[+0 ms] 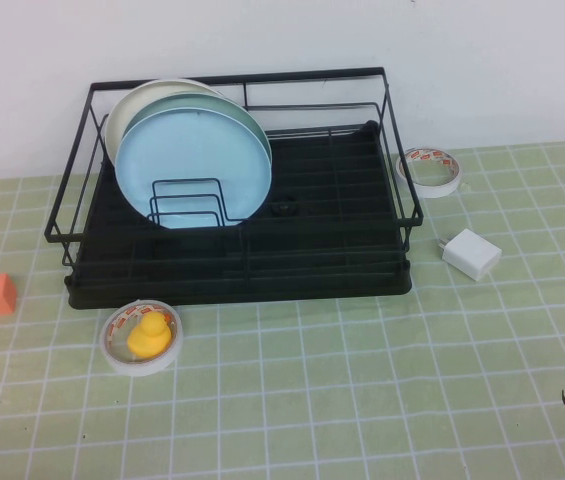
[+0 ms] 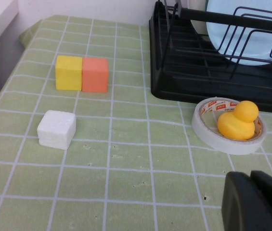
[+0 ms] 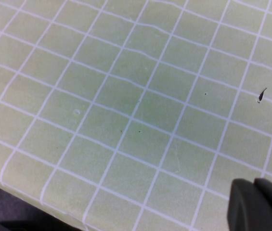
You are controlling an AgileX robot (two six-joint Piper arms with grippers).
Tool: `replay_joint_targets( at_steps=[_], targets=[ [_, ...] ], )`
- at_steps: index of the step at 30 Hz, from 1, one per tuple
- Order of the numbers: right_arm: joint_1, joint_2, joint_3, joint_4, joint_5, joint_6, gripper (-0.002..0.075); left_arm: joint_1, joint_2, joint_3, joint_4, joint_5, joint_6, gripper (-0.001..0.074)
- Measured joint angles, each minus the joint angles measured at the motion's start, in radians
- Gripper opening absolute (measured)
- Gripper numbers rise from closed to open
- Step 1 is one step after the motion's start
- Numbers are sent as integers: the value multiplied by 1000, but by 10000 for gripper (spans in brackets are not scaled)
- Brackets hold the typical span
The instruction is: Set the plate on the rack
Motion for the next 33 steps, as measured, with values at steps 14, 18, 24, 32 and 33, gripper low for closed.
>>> replay_joint_targets(
  at_steps=[14, 18, 24, 32, 33],
  targets=[
    [0, 0, 0, 0, 0, 0, -2, 0, 0, 0, 0, 0, 0, -1],
    [0, -3, 0, 0, 0, 0, -2, 0, 0, 0, 0, 1, 0, -1],
    [-106, -109, 2, -45, -15, -163, -2, 0, 0, 0, 0, 1, -2, -1],
    [-358, -335, 2, 11, -1, -95, -2, 0, 0, 0, 0, 2, -2, -1],
    [-381, -361, 2, 11, -1, -95, -2, 0, 0, 0, 0, 2, -2, -1]
  ],
)
